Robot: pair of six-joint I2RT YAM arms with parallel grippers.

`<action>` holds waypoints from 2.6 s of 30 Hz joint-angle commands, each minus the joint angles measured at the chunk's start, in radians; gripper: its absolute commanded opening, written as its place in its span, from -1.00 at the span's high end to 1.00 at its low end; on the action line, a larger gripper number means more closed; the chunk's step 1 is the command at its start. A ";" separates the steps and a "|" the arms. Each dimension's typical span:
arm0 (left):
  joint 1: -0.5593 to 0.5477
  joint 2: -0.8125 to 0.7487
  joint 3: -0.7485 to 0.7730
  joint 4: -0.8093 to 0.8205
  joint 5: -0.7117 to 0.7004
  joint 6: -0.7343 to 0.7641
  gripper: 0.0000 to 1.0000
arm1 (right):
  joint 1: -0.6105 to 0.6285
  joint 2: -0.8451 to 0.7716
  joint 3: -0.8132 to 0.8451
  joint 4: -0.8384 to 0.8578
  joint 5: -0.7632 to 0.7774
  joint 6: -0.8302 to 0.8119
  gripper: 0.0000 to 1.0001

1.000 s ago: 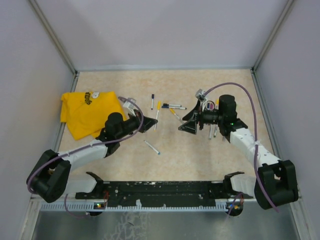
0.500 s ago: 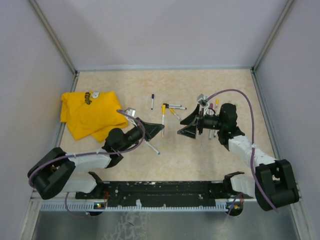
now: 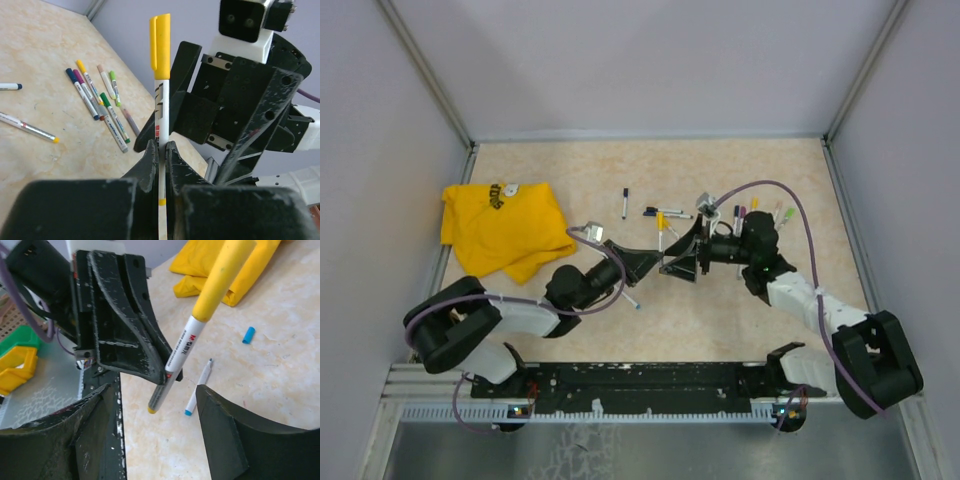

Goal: Open the pen caps
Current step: Pick up the pen from the center of the board, then open the pen cap from the pen.

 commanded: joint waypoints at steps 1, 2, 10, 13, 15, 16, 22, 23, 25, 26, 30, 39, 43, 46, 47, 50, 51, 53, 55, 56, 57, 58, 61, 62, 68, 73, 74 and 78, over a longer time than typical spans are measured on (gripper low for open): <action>-0.026 0.028 0.044 0.113 -0.039 0.010 1.00 | 0.030 0.012 0.023 -0.052 0.112 -0.074 -0.30; -0.028 0.032 0.046 0.115 -0.041 0.011 1.00 | 0.033 0.015 0.027 -0.061 0.123 -0.078 -0.26; -0.038 0.040 0.053 0.113 -0.050 0.022 1.00 | 0.061 0.039 0.039 -0.067 0.134 -0.073 0.20; -0.040 0.048 0.057 0.113 -0.046 0.025 1.00 | 0.064 0.040 0.041 -0.055 0.123 -0.058 0.58; -0.041 0.056 0.055 0.121 -0.046 0.029 1.00 | 0.063 0.038 0.045 -0.054 0.112 -0.053 0.86; -0.041 0.059 0.054 0.131 -0.047 0.033 0.99 | 0.063 0.037 0.049 -0.057 0.109 -0.053 0.99; -0.039 0.025 0.016 0.161 -0.058 0.062 0.35 | 0.055 0.053 0.094 -0.148 0.071 -0.101 1.00; -0.038 0.008 0.006 0.158 -0.052 0.069 0.22 | 0.051 0.058 0.108 -0.173 0.047 -0.126 1.00; -0.029 -0.032 -0.015 0.146 -0.012 0.092 -0.02 | 0.043 0.069 0.154 -0.305 -0.011 -0.229 1.00; -0.022 -0.059 -0.026 0.134 0.013 0.109 -0.13 | 0.039 0.075 0.185 -0.379 -0.030 -0.292 1.00; 0.022 -0.184 -0.063 0.025 0.100 0.157 -0.52 | 0.030 0.091 0.263 -0.576 -0.101 -0.476 1.00; 0.212 -0.317 0.041 -0.260 0.499 0.092 -0.79 | 0.029 0.097 0.305 -0.717 -0.258 -0.624 1.00; 0.231 -0.302 0.085 -0.282 0.508 0.073 -0.77 | 0.031 0.087 0.308 -0.738 -0.293 -0.647 1.00; 0.231 -0.276 0.119 -0.268 0.528 0.065 -0.70 | 0.035 0.087 0.306 -0.741 -0.293 -0.649 1.00; 0.231 -0.266 0.134 -0.258 0.536 0.059 -0.67 | 0.038 0.088 0.306 -0.743 -0.293 -0.651 1.00; 0.231 -0.219 0.168 -0.224 0.569 0.046 -0.52 | 0.046 0.092 0.309 -0.749 -0.293 -0.655 1.00; 0.231 -0.204 0.180 -0.216 0.580 0.041 -0.44 | 0.049 0.093 0.308 -0.752 -0.293 -0.658 1.00; 0.231 -0.172 0.200 -0.195 0.600 0.019 -0.29 | 0.052 0.096 0.310 -0.754 -0.291 -0.661 1.00; 0.231 -0.145 0.210 -0.164 0.621 -0.002 -0.09 | 0.053 0.097 0.311 -0.758 -0.289 -0.662 1.00; 0.231 -0.134 0.214 -0.149 0.626 -0.010 0.07 | 0.053 0.096 0.311 -0.759 -0.289 -0.664 1.00; 0.231 -0.126 0.217 -0.141 0.628 -0.017 0.19 | 0.054 0.096 0.311 -0.761 -0.289 -0.664 1.00; 0.231 -0.119 0.217 -0.135 0.628 -0.020 0.26 | 0.054 0.096 0.311 -0.761 -0.288 -0.665 1.00; 0.231 -0.120 0.218 -0.136 0.626 -0.018 0.29 | 0.057 0.097 0.311 -0.765 -0.276 -0.669 1.00; 0.231 -0.124 0.217 -0.136 0.624 -0.015 0.28 | 0.057 0.099 0.312 -0.769 -0.273 -0.671 1.00; 0.231 -0.142 0.221 -0.158 0.611 0.003 0.36 | 0.061 0.100 0.315 -0.781 -0.265 -0.681 1.00; 0.231 -0.139 0.217 -0.162 0.606 0.004 1.00 | 0.061 0.102 0.315 -0.781 -0.257 -0.682 1.00; 0.231 -0.139 0.214 -0.163 0.606 0.007 1.00 | 0.061 0.102 0.315 -0.777 -0.253 -0.678 1.00; 0.226 -0.152 0.185 -0.151 0.583 0.006 1.00 | 0.061 0.090 0.292 -0.687 -0.236 -0.576 0.58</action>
